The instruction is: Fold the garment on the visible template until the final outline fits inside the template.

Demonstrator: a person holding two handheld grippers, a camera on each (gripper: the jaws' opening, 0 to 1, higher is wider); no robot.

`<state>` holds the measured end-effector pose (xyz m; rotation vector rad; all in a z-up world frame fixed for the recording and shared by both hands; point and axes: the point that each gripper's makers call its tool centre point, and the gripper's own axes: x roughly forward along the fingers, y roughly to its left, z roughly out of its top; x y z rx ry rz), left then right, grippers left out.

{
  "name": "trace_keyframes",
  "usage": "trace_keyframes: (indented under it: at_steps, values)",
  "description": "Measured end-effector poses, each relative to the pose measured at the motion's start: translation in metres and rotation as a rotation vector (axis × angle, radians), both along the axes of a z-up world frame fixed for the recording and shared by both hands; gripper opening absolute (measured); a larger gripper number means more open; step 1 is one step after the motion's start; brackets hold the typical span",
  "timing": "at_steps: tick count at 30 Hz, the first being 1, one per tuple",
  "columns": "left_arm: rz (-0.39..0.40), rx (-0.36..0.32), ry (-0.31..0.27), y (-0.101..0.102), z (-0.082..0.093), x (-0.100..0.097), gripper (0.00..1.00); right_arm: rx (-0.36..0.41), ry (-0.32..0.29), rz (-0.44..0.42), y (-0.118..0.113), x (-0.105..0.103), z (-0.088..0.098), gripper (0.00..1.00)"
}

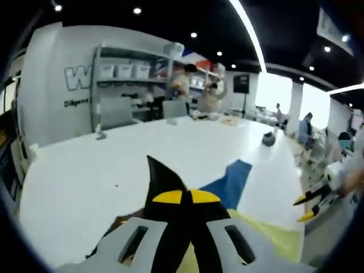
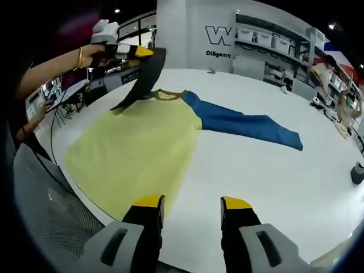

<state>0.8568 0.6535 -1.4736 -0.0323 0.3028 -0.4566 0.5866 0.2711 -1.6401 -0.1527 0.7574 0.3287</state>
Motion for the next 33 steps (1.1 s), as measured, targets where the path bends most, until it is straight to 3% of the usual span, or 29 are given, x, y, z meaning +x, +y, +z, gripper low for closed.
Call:
trace_keyframes:
  at_steps: [5, 7, 12, 15, 16, 19, 22, 24, 33]
  values:
    - [-0.121, -0.009, -0.001, -0.053, 0.005, -0.004, 0.00, -0.004, 0.003, 0.006, 0.001, 0.000, -0.001, 0.35]
    - [-0.201, 0.012, 0.003, -0.089, 0.001, -0.004, 0.00, 0.005, -0.006, 0.021, 0.003, 0.001, 0.000, 0.35]
    - [-0.347, 0.034, 0.041, -0.153, -0.016, -0.017, 0.00, 0.022, -0.004, 0.012, 0.005, 0.001, 0.000, 0.35]
    - [-0.405, 0.045, 0.059, -0.178, -0.033, -0.021, 0.00, 0.034, -0.006, 0.001, 0.004, 0.002, 0.000, 0.35]
    - [-0.443, 0.065, 0.083, -0.194, -0.047, -0.026, 0.00, 0.037, -0.004, 0.001, 0.005, 0.002, 0.000, 0.35]
    - [-0.467, 0.081, 0.120, -0.205, -0.062, -0.029, 0.02, 0.040, 0.000, 0.007, 0.006, 0.001, 0.000, 0.35]
    - [-0.532, 0.121, 0.196, -0.232, -0.097, -0.041, 0.04, 0.041, 0.000, 0.013, 0.008, 0.001, 0.001, 0.35]
    - [-0.547, 0.146, 0.241, -0.236, -0.114, -0.047, 0.05, 0.046, 0.000, 0.013, 0.008, 0.001, 0.002, 0.35]
    - [-0.596, 0.190, 0.312, -0.260, -0.164, -0.060, 0.09, 0.060, -0.003, -0.002, 0.008, 0.001, 0.004, 0.35]
